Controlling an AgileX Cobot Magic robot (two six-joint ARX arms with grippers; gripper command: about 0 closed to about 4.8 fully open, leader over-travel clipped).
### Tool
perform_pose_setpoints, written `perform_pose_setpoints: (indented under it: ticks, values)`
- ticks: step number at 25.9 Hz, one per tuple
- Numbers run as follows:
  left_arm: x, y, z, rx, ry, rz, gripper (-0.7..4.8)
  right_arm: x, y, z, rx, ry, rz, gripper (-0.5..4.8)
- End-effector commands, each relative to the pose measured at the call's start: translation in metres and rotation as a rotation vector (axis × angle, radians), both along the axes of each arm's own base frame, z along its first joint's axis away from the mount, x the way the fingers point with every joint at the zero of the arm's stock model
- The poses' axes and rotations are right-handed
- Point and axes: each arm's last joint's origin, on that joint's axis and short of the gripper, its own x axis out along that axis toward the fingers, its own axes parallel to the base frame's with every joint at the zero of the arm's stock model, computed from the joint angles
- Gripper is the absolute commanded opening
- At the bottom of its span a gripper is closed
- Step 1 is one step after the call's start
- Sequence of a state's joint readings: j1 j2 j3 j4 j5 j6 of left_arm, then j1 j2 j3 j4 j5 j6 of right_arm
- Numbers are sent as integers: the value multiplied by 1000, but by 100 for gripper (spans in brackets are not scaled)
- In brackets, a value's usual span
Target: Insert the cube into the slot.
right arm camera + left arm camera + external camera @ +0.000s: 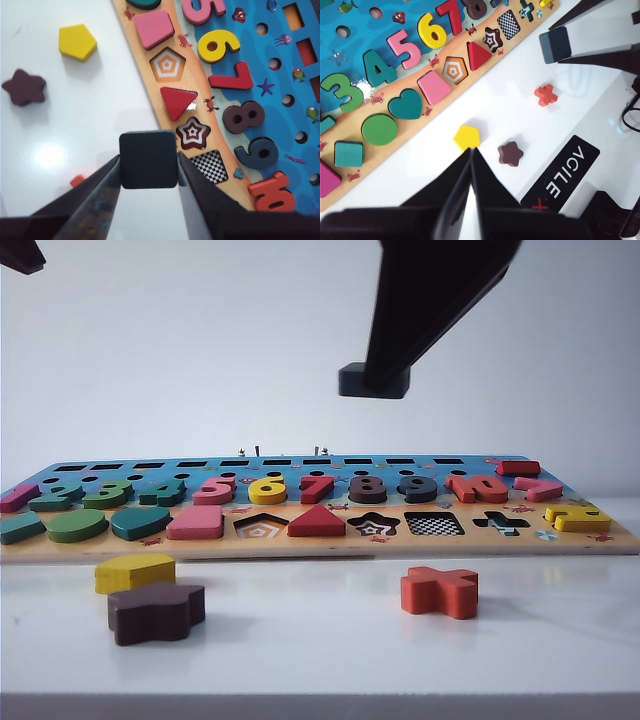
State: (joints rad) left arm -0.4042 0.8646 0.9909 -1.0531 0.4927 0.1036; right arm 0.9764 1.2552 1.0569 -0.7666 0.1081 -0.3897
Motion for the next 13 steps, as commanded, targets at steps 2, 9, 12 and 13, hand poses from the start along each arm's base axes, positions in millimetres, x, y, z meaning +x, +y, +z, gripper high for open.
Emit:
perform_pose_setpoints:
  ticks: [2,9,12,13]
  values:
    - [0,0,2,-10,-8,-5,17,5,-10,5,-42,-48,28,192]
    - [0,0,2,-10,-9,-5,17,22,-25,5,-115,-108,53,192]
    - [0,0,2,-10,-9,-5,17,27,-28,4,-149,-136,89,192]
    - [0,0,2,-10,-9,-5,17,28,-29,5,-156,-146,101,192]
